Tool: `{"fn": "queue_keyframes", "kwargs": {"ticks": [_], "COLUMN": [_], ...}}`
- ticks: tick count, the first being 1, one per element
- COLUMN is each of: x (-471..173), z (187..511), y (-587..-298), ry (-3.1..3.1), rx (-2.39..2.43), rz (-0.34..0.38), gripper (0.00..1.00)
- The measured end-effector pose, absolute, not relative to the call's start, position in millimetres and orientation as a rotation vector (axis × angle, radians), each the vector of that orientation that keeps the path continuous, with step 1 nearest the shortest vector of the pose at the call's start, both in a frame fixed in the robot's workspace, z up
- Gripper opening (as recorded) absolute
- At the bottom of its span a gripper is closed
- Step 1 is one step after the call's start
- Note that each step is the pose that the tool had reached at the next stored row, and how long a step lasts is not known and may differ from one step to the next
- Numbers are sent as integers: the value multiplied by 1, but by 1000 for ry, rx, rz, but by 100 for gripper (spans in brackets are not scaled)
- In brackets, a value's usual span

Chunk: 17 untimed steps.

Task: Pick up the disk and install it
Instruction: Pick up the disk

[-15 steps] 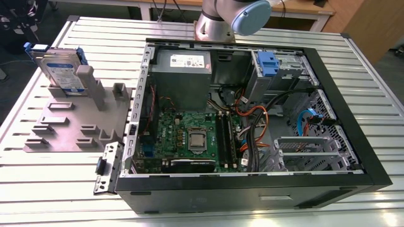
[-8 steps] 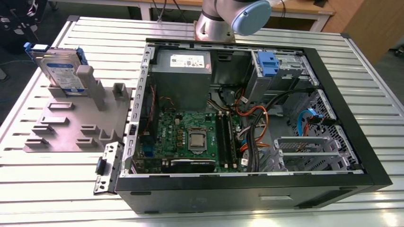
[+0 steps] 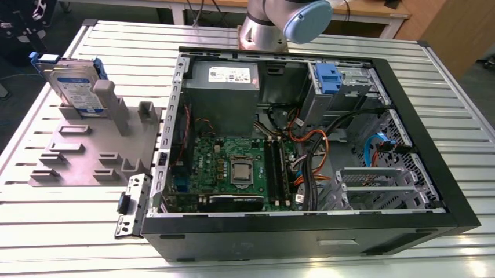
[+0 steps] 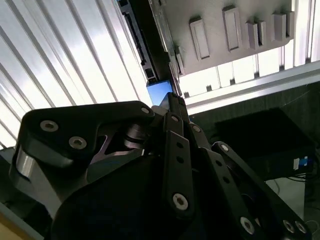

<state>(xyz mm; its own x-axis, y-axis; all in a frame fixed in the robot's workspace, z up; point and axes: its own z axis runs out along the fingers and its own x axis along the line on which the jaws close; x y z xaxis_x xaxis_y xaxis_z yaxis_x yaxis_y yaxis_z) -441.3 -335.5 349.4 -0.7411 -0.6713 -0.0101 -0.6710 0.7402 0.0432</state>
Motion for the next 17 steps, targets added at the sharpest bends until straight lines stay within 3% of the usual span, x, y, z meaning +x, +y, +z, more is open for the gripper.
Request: {"fn": "queue_keyframes", "kwargs": {"ticks": [17], "x": [-441], "z": [349], "y": [-336], "ry": [-2806], "rx": [1389], "rz": [-68], "gripper": [11]}}
